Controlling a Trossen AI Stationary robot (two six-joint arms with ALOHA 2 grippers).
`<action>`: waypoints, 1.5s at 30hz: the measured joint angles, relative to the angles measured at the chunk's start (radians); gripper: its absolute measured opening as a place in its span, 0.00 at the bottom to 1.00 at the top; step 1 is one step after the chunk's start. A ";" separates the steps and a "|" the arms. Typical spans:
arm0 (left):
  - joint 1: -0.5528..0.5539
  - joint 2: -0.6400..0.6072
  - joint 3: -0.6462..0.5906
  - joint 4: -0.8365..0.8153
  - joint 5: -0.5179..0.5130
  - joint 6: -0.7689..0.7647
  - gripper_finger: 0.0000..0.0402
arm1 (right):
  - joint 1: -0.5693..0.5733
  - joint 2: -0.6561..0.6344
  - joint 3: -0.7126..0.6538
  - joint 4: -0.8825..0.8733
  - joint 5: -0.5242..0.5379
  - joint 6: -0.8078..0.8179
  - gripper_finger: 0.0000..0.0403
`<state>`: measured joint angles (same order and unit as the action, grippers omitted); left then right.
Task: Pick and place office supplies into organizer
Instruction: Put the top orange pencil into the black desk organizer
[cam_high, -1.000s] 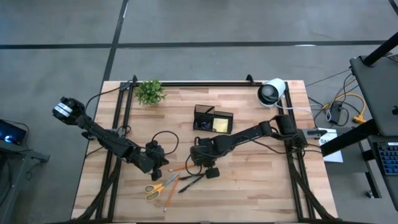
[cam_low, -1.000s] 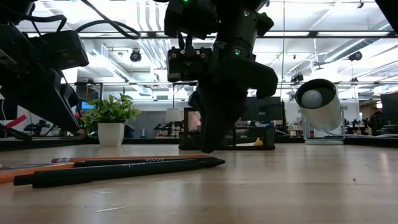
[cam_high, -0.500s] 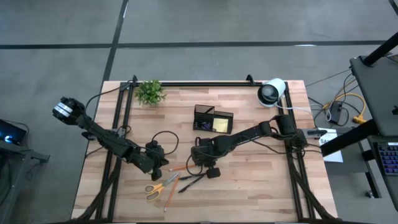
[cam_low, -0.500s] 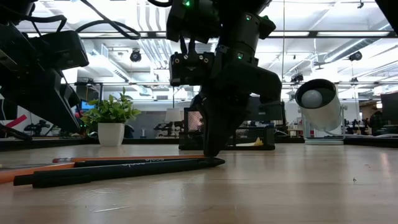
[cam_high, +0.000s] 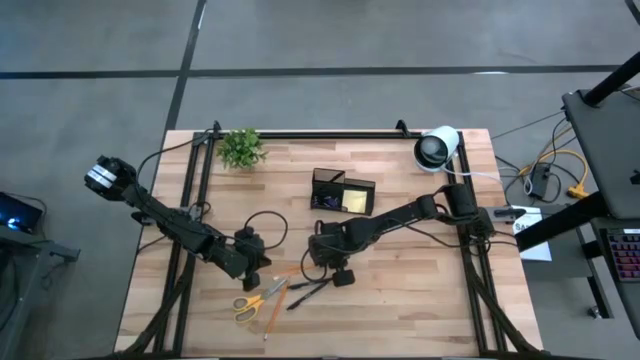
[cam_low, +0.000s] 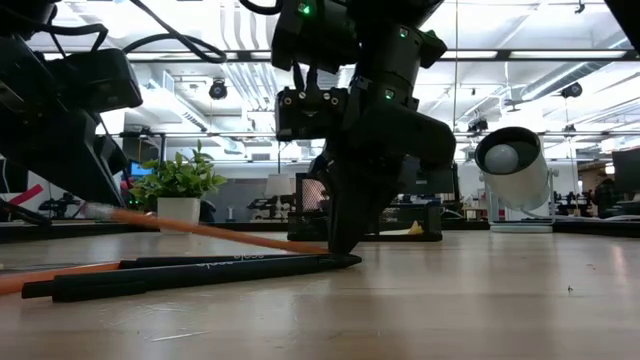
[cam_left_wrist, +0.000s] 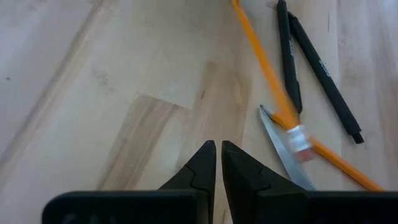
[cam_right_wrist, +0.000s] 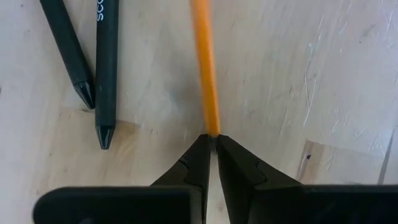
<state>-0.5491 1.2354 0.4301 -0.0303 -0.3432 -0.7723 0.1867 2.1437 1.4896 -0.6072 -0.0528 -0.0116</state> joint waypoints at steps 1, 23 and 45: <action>0.000 0.000 0.000 0.000 0.010 0.000 0.03 | 0.000 -0.001 -0.002 0.001 0.000 0.000 0.05; 0.000 -0.025 0.020 0.081 0.147 0.019 0.23 | 0.000 -0.001 -0.005 0.013 0.001 0.010 0.05; -0.001 0.123 0.019 0.137 0.149 0.020 0.40 | -0.005 0.001 -0.006 0.038 0.003 0.062 0.05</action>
<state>-0.5499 1.3582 0.4488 0.1066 -0.1943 -0.7525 0.1822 2.1451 1.4837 -0.5694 -0.0498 0.0502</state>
